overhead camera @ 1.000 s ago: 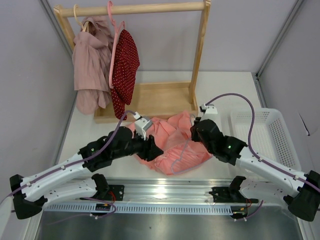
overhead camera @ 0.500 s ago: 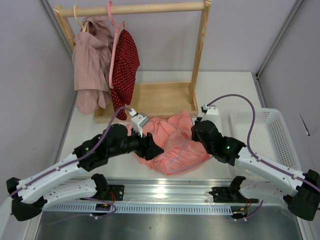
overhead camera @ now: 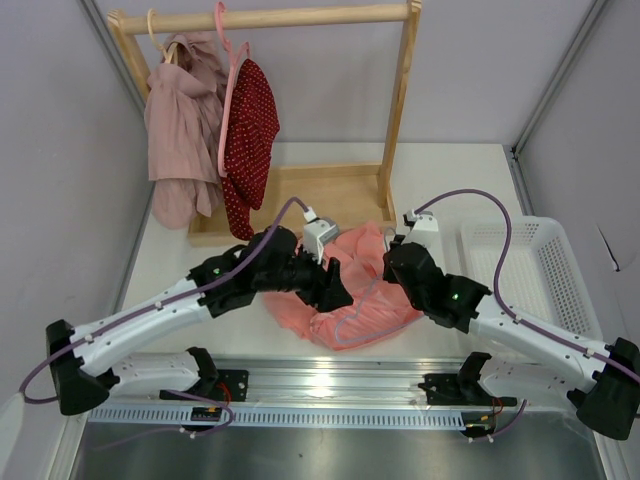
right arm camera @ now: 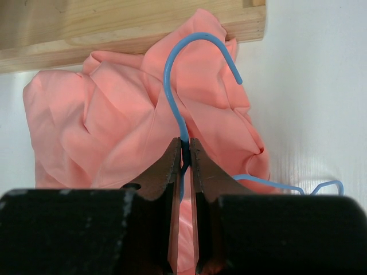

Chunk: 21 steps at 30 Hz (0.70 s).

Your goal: Place the skirt on the hanger

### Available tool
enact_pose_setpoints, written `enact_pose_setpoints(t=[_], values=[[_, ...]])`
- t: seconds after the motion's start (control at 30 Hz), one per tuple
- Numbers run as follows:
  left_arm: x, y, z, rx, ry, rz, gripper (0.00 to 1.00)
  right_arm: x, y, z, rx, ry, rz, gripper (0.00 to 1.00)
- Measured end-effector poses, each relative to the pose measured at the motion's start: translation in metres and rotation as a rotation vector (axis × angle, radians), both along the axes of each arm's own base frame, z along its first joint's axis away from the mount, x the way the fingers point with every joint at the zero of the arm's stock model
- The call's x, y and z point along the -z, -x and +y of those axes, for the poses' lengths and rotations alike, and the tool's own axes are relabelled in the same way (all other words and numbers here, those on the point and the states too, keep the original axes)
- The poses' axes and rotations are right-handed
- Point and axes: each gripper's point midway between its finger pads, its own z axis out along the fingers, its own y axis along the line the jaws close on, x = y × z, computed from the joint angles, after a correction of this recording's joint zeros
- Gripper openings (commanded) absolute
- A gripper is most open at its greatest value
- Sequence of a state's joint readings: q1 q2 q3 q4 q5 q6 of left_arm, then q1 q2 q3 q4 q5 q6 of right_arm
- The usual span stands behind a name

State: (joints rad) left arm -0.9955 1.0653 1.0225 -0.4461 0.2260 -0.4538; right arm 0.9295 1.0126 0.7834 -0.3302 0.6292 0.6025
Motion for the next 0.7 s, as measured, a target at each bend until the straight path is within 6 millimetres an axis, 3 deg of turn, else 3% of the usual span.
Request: enact_pose_setpoints(t=[0.1, 0.5, 0.57, 0.6, 0.7], values=[[0.017, 0.004, -0.006, 0.036, -0.045, 0.030, 0.66, 0.000, 0.000, 0.000, 0.001, 0.001, -0.001, 0.00], [0.051, 0.011, -0.029, 0.111, -0.110, 0.094, 0.60, 0.000, 0.000, 0.000, 0.003, 0.003, -0.003, 0.00], [0.053, 0.009, -0.033, 0.114, -0.106, 0.094, 0.47, 0.000, 0.000, 0.000, 0.003, 0.003, -0.003, 0.00], [0.054, 0.008, -0.036, 0.118, -0.101, 0.089, 0.30, 0.000, 0.000, 0.000, 0.003, 0.004, -0.004, 0.00], [0.055, 0.007, -0.042, 0.136, -0.091, 0.079, 0.05, -0.001, 0.000, -0.001, 0.006, 0.004, -0.007, 0.00]])
